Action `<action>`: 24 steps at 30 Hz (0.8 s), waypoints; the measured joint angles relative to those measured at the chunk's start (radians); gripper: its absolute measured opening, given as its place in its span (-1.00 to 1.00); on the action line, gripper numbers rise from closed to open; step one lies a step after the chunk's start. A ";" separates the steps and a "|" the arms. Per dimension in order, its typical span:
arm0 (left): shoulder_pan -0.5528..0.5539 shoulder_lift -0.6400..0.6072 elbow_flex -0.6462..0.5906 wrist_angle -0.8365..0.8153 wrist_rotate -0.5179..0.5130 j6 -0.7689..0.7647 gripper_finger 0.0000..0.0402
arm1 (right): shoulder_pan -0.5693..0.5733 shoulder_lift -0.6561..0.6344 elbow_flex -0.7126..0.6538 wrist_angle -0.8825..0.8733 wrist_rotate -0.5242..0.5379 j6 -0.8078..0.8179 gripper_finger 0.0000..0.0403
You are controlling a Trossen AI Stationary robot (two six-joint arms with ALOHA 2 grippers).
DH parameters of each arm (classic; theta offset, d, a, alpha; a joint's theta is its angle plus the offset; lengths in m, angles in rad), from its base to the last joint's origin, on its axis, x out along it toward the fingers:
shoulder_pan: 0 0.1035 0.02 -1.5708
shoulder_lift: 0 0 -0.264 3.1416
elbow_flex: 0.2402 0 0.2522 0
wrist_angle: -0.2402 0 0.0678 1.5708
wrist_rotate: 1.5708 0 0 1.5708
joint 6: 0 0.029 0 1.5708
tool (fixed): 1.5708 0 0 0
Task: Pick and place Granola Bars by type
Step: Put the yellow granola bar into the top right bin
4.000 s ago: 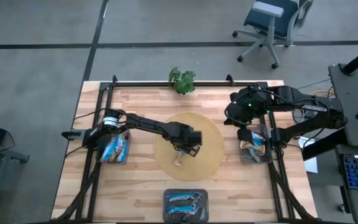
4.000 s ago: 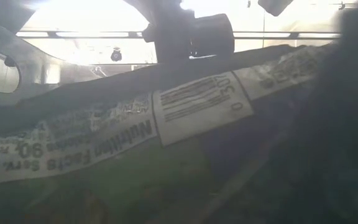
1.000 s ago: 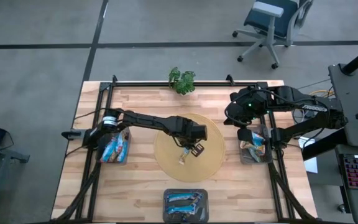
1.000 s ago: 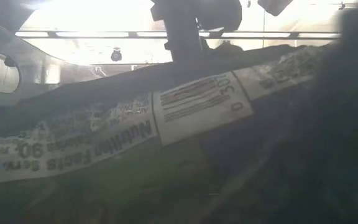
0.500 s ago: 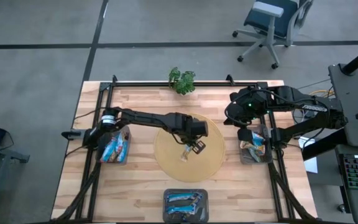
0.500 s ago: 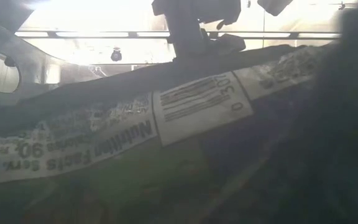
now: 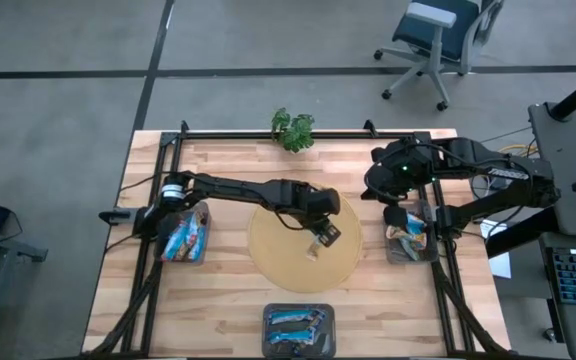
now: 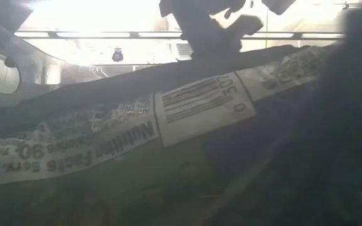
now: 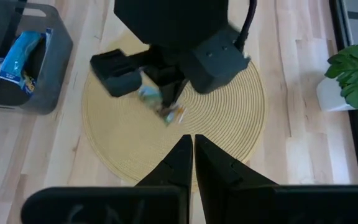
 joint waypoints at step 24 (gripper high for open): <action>0.062 -0.177 0.000 0.204 0.047 0.098 -1.00 | 0.000 -0.145 -0.001 0.013 0.037 0.241 -0.94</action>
